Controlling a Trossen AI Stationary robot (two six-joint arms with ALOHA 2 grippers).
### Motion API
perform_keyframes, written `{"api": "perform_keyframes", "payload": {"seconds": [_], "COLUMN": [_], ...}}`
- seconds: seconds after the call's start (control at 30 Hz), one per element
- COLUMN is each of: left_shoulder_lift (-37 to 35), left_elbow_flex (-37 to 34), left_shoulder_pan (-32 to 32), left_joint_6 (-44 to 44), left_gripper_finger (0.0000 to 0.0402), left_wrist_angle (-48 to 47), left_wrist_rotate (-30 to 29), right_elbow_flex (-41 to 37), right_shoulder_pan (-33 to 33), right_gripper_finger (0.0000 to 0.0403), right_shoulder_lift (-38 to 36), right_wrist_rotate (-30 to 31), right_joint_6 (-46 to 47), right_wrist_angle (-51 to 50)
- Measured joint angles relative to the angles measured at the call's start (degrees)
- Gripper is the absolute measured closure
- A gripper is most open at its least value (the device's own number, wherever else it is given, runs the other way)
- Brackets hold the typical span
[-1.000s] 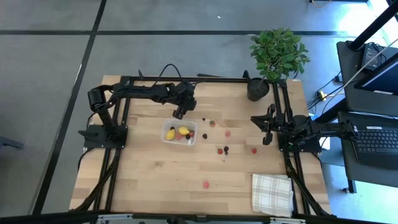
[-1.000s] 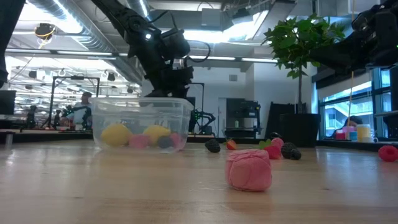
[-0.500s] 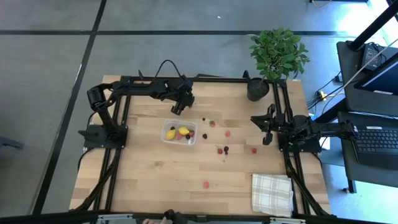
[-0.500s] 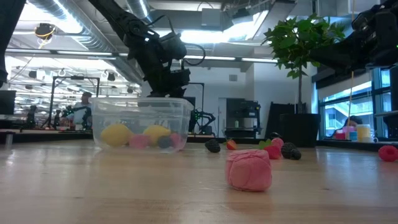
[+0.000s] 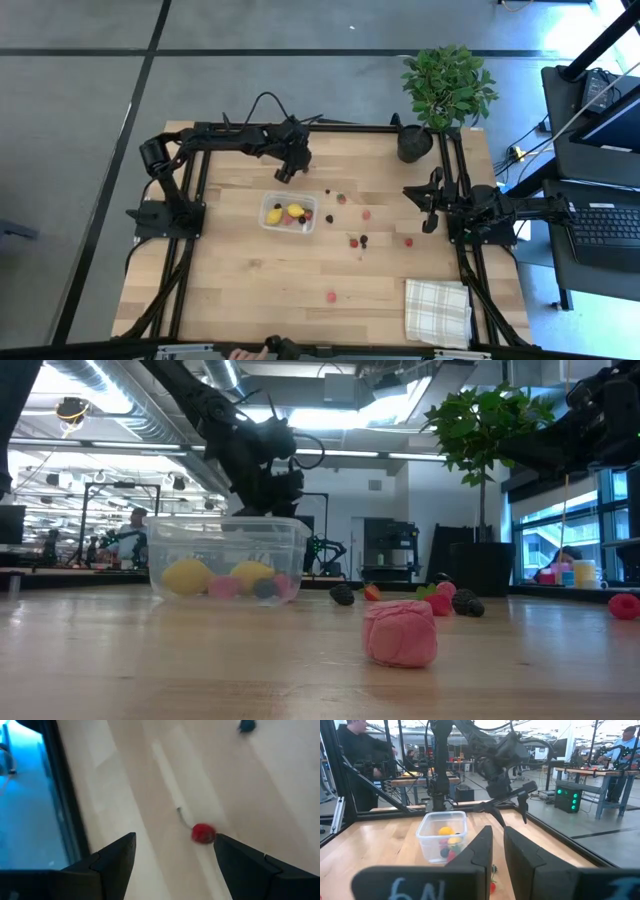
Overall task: Pick and placing Produce into tupperware
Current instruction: Put the red cherry into the transparent bin
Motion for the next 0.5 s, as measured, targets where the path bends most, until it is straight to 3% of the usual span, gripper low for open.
{"api": "perform_keyframes", "payload": {"seconds": [0.1, 0.5], "left_shoulder_lift": [0.8, 3.5], "left_elbow_flex": [0.0, 0.0], "left_shoulder_pan": [0.3, 0.3], "left_joint_6": [-1.5, -2.0], "left_gripper_finger": [0.0140, 0.0140], "left_wrist_angle": [-0.3, 0.0], "left_wrist_rotate": [3.1, 3.7], "right_elbow_flex": [0.0, 0.0], "right_shoulder_pan": [0.0, 0.0], "right_gripper_finger": [0.0352, 0.0352], "right_shoulder_lift": [0.0, 0.0], "right_wrist_rotate": [0.0, 0.0], "right_joint_6": [-0.3, -0.3], "right_wrist_angle": [0.0, -0.3]}}
